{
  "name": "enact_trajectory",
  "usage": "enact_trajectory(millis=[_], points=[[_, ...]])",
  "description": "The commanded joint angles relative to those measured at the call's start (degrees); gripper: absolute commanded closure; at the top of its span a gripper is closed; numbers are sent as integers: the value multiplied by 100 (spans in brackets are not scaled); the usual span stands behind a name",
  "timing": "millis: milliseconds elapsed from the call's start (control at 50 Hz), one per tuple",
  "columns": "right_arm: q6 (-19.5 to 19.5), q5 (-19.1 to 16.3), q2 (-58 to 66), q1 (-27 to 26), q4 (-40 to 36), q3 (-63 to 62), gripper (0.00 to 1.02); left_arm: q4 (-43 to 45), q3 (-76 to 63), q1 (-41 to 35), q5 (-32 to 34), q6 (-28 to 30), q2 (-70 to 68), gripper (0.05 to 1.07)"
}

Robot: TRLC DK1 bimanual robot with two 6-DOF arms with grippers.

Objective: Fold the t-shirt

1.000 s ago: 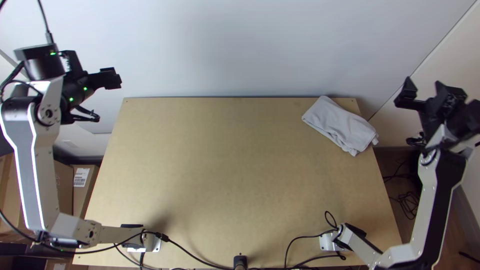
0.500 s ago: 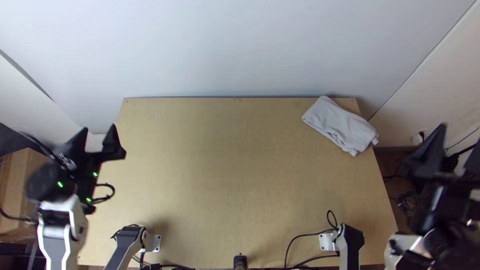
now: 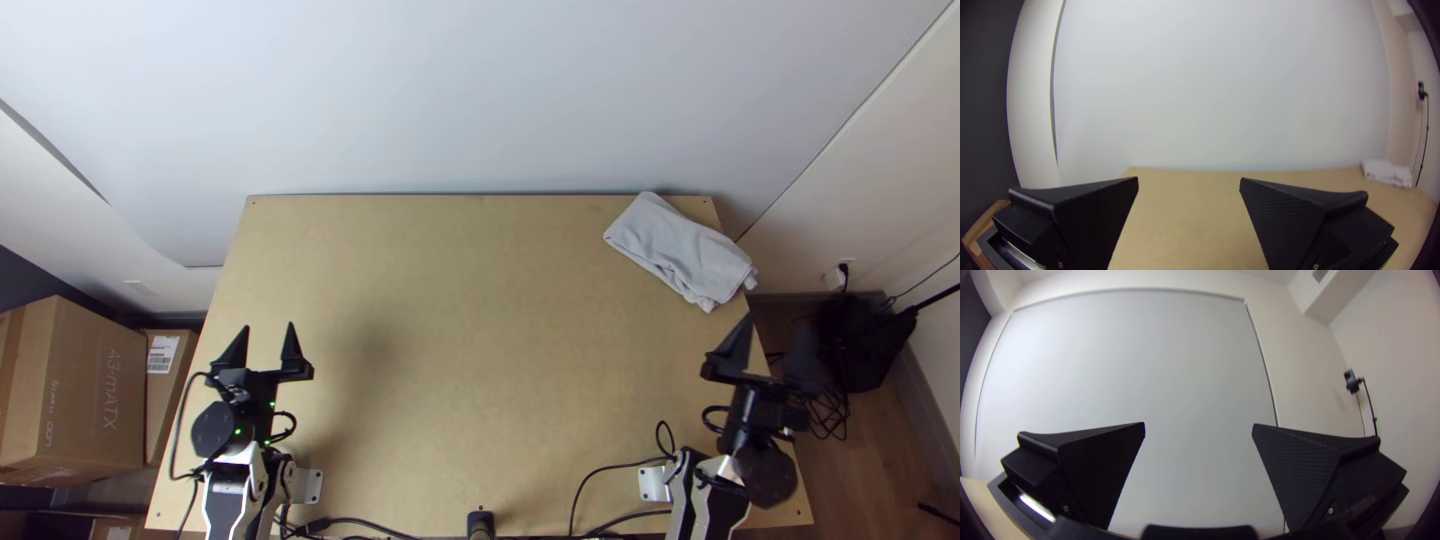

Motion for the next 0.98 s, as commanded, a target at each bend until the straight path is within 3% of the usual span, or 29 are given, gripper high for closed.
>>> enact_trajectory(millis=[0, 100, 160, 220, 960], points=[[302, 31, -25, -51, -963, -453, 4, 242, -545, 85, 36, 555, 50, 10], [1058, 128, -25, -209, -2141, -453, 4, 338, -650, 94, 186, 537, -21, 10], [1137, 172, -25, -227, -2862, -436, 4, 321, -650, 85, 247, 529, -38, 10], [961, 251, 10, -227, -2862, -427, 4, 303, -641, 58, 282, 529, -21, 10], [961, 251, -8, -192, -2862, -436, 4, 303, -641, 67, 282, 529, -30, 10]])
